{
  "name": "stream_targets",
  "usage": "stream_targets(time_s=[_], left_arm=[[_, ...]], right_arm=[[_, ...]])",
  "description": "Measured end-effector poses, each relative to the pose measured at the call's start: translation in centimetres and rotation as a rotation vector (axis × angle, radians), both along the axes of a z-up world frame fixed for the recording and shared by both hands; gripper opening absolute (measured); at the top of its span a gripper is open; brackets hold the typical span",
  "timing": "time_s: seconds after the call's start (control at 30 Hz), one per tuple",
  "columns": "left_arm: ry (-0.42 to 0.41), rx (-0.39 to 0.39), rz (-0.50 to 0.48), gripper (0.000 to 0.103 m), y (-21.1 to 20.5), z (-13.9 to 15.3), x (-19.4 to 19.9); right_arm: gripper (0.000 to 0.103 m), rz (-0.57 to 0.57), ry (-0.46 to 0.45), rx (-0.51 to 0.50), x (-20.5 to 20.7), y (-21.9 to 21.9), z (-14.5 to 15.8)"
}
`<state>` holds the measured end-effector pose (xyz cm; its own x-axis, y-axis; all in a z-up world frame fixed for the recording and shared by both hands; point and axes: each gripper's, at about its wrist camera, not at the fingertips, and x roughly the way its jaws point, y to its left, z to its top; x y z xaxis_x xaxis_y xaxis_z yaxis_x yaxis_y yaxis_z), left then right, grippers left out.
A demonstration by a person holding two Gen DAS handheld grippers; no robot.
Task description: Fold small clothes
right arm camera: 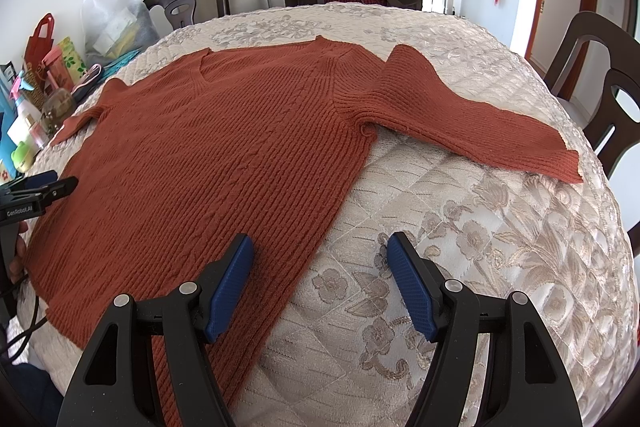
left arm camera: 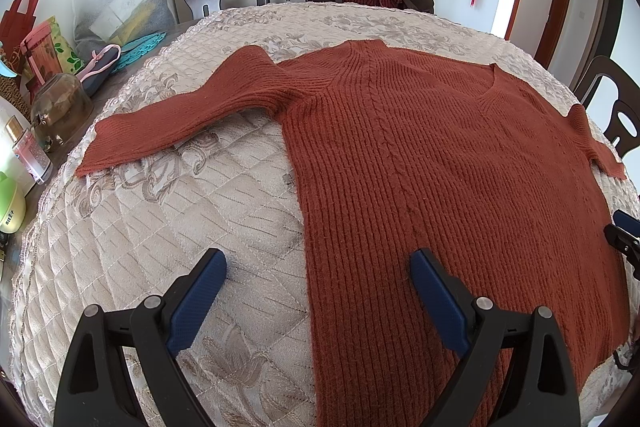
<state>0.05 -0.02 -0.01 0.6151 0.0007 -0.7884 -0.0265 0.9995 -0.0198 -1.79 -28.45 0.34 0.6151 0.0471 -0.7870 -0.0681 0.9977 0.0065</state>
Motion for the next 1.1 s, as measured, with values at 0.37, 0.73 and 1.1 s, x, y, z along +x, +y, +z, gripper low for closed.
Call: stream_targets(time_s=[0.37,0.73,1.1], left_arm=[[0.001,0.0,0.003,0.095,0.7,-0.5,-0.6],[0.001,-0.001,0.003,0.095,0.7,-0.5,-0.7],[-0.009,-0.029,0.032,0.091,1.4,-0.1,-0.1]], right_arm=[[0.07,0.0,0.002,0.002,-0.1,0.0,0.0],[0.07,-0.003,0.012,-0.012,0.0,0.2,0.1],[0.07,0.017,0.006,0.021,0.6,1.3,1.2]])
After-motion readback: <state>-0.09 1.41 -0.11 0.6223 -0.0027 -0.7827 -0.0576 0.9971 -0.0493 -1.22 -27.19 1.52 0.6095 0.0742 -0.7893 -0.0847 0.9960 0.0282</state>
